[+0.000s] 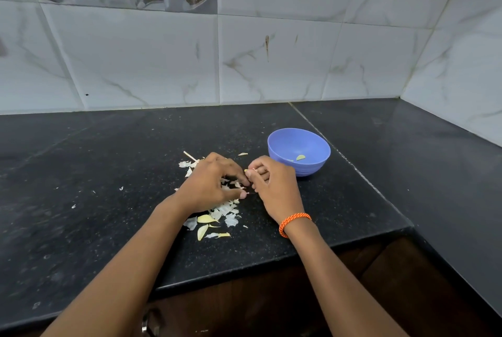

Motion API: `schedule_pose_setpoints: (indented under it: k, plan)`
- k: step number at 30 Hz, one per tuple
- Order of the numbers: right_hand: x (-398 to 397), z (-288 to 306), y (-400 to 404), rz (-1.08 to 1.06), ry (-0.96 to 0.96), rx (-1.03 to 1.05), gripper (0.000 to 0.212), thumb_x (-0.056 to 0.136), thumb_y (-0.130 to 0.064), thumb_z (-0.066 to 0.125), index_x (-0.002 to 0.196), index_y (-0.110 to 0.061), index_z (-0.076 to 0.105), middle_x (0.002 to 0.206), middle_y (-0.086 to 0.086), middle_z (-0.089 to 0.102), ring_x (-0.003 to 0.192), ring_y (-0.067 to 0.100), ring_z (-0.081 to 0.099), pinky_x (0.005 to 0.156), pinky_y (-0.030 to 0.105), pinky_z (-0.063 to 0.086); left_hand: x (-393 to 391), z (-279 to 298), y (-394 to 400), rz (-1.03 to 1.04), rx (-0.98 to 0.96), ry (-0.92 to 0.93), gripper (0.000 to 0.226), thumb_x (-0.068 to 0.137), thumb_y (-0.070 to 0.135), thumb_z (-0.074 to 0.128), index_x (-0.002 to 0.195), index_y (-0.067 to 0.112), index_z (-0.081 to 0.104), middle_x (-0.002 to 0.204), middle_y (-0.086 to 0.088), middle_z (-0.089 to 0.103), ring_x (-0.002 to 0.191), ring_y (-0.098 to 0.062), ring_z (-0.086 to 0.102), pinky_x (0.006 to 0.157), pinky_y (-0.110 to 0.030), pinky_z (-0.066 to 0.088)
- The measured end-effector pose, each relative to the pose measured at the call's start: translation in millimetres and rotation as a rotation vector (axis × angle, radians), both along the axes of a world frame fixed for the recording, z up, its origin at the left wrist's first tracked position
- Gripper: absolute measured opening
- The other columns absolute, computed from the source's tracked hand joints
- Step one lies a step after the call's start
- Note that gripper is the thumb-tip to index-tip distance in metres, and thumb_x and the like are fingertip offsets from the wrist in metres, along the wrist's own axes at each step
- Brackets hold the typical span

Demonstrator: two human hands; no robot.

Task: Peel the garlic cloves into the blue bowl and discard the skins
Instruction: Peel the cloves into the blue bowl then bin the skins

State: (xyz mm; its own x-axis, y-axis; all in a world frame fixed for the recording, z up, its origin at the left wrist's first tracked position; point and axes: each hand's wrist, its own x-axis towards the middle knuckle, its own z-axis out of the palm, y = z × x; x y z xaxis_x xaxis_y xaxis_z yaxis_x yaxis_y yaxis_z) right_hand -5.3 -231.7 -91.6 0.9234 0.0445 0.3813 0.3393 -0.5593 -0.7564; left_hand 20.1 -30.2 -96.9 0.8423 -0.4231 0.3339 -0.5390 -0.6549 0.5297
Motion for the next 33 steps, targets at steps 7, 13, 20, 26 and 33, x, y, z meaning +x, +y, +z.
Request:
schedule_pose_setpoints:
  k: [7, 13, 20, 26, 33]
  plan:
    - [-3.6, 2.0, -3.9, 0.02, 0.013, 0.014, 0.01, 0.096, -0.015, 0.075, 0.091, -0.024, 0.078, 0.079, -0.007, 0.074, 0.077, 0.011, 0.072, 0.076, 0.038, 0.064, -0.3, 3.5, 14.8, 0.057, 0.004, -0.023, 0.017, 0.083, 0.021, 0.085, 0.076, 0.034, 0.077, 0.087, 0.023, 0.075, 0.108, -0.006, 0.048, 0.088, -0.028, 0.042]
    - [-0.3, 10.2, 2.6, 0.094, 0.02, -0.235, 0.009, 0.098, -0.013, 0.074, 0.103, -0.02, 0.076, 0.089, -0.006, 0.073, 0.084, 0.007, 0.068, 0.084, 0.037, 0.061, 0.0, 4.8, 12.2, 0.08, -0.092, -0.029, 0.011, 0.08, 0.027, 0.075, 0.082, 0.038, 0.076, 0.093, 0.021, 0.073, 0.109, -0.011, 0.047, 0.09, -0.022, 0.037]
    - [8.8, 43.4, 5.0, 0.057, -0.24, -0.463, 0.01, 0.102, -0.01, 0.063, 0.093, -0.016, 0.063, 0.094, 0.001, 0.064, 0.088, 0.021, 0.056, 0.074, 0.039, 0.047, 5.5, 1.3, 9.1, 0.156, -0.161, -0.1, 0.03, 0.086, 0.011, 0.073, 0.095, 0.038, 0.082, 0.097, 0.021, 0.075, 0.112, 0.003, 0.043, 0.095, -0.017, 0.032]
    - [1.6, 27.9, 15.8, 0.132, -0.057, -0.669, 0.01, 0.101, -0.007, 0.063, 0.1, -0.017, 0.064, 0.101, 0.004, 0.069, 0.096, 0.026, 0.062, 0.082, 0.046, 0.053, 5.5, 2.4, 7.9, 0.226, -0.175, -0.094, 0.025, 0.092, 0.014, 0.077, 0.089, 0.038, 0.081, 0.094, 0.022, 0.074, 0.111, -0.014, 0.047, 0.09, -0.028, 0.035]
    - [-1.8, 28.1, 15.3, 0.01, -0.151, -0.464, 0.018, 0.095, 0.002, 0.064, 0.089, -0.014, 0.06, 0.087, 0.003, 0.065, 0.085, 0.025, 0.061, 0.072, 0.042, 0.051, 3.5, 4.1, 7.8, 0.22, -0.232, -0.075, 0.023, 0.096, 0.013, 0.077, 0.091, 0.034, 0.083, 0.098, 0.02, 0.076, 0.109, 0.006, 0.045, 0.091, -0.015, 0.031]
